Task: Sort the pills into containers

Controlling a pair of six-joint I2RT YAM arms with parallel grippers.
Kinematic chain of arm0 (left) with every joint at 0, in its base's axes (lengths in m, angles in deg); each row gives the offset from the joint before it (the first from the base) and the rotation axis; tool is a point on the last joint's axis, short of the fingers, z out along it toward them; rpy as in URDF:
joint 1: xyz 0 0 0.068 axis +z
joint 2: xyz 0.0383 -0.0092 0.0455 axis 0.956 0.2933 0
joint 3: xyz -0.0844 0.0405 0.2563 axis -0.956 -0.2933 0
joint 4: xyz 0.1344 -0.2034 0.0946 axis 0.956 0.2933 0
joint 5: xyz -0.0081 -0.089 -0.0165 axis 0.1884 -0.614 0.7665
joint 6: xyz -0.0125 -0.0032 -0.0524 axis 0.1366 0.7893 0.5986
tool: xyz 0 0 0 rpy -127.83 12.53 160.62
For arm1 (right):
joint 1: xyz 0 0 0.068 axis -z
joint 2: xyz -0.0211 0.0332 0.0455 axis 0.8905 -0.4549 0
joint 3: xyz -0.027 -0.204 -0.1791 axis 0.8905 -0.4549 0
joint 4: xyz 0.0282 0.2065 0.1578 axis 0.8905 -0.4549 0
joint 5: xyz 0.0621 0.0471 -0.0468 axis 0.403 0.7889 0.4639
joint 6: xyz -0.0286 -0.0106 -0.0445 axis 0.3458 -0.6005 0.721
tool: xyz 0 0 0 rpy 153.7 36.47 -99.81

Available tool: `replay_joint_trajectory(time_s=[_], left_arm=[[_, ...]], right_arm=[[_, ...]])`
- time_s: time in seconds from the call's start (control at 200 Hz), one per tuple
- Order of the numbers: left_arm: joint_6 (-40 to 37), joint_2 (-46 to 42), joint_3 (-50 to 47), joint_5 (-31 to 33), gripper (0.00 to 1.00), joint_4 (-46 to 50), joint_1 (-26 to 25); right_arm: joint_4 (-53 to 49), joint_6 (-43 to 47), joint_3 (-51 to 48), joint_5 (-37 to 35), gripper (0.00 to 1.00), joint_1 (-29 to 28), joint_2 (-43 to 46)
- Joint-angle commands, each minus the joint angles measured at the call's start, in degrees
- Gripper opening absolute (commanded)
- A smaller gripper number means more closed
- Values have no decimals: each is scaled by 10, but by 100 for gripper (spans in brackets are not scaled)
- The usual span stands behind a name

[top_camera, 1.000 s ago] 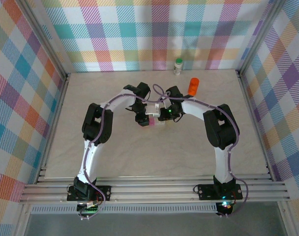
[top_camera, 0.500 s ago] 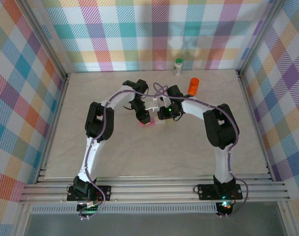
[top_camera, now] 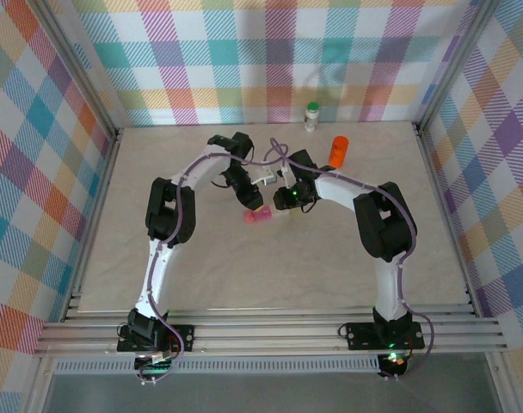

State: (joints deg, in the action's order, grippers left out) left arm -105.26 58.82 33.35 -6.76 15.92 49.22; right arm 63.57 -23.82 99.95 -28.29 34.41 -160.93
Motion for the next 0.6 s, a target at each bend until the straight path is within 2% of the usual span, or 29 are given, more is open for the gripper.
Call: replay_joint_trajectory(time_s=[0.0,0.075,0.105,0.155,0.2,0.27,0.395,0.595], left_arm=[[34,-35,-42,27,40,-69,15],[29,-69,-82,27,43,-111,13],[28,-92,-112,28,52,-146,12],[43,-141,-185,42,74,-236,10],[50,-183,-243,45,82,-303,9],[69,-228,-295,50,83,-371,9],[70,-265,-341,55,85,-413,-2],[43,-238,-349,62,87,-415,-25]], right_arm=[[-92,24,-35,-78,42,-4,-62],[-92,25,-34,-78,42,-4,-63],[-92,25,-35,-76,42,-4,-63],[-92,25,-34,-77,42,-4,-63],[-93,26,-34,-75,42,-4,-63],[-93,26,-33,-74,42,-5,-64],[-95,27,-31,-74,42,-5,-64],[-95,27,-31,-74,42,-4,-64]])
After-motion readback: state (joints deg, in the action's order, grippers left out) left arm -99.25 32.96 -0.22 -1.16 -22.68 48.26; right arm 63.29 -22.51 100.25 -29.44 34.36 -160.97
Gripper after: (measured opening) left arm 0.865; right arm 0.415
